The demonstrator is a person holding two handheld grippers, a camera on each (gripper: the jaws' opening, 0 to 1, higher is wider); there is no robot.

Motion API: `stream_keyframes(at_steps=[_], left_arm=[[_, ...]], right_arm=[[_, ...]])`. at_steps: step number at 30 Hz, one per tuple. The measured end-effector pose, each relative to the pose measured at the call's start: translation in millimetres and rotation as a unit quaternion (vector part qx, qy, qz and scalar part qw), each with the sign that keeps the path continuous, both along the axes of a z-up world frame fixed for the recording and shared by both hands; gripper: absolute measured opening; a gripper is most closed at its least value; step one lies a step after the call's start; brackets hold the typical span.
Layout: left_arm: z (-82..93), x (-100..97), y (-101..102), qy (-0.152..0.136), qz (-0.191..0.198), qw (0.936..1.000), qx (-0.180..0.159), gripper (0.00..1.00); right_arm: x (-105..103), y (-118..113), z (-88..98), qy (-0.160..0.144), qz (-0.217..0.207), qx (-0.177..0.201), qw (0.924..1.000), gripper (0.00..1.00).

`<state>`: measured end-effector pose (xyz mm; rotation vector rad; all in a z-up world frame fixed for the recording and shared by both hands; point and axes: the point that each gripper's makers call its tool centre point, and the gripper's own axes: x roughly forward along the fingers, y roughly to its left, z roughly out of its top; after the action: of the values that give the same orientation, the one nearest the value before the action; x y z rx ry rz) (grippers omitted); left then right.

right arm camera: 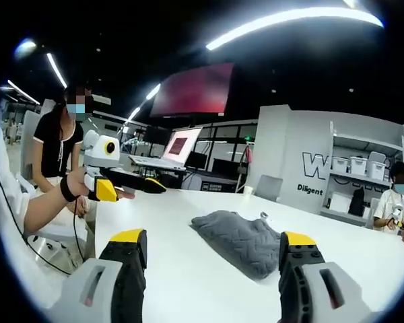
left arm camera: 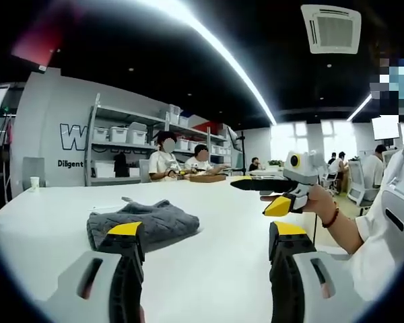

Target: Open the folded towel by lifting each exposed corner and separating the folded layers until the towel lies flat within the target outline without major curled edges

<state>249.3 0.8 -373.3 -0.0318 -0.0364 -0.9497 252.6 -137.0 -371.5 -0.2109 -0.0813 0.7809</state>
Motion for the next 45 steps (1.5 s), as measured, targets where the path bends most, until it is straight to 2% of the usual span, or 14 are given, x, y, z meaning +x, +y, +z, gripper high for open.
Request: stream_keyframes(at_steps=[11, 14, 21, 35, 45], left_arm=[[0.4, 15.0, -4, 0.007, -0.003, 1.0, 0.002, 0.74], [4.2, 13.5, -10, -0.005, -0.005, 1.0, 0.007, 0.74], [2.7, 14.3, -16, -0.004, -0.008, 0.9999, 0.015, 0.73], [4.7, 25.8, -12, 0.001, -0.005, 0.9999, 0.011, 0.73], [2.5, 31.8, -14, -0.002, -0.003, 0.9997, 0.025, 0.74]], right_arm=[[10, -11, 3.5, 0.006, -0.014, 0.003, 0.9999, 0.77], [11, -12, 4.0, 0.009, -0.015, 0.009, 0.9998, 0.76], [14, -12, 3.0, 0.011, -0.017, 0.006, 0.9998, 0.76], [25, -19, 1.9, 0.022, -0.032, 0.005, 0.9992, 0.74], [33, -19, -0.1, 0.032, -0.035, -0.001, 0.9989, 0.73]])
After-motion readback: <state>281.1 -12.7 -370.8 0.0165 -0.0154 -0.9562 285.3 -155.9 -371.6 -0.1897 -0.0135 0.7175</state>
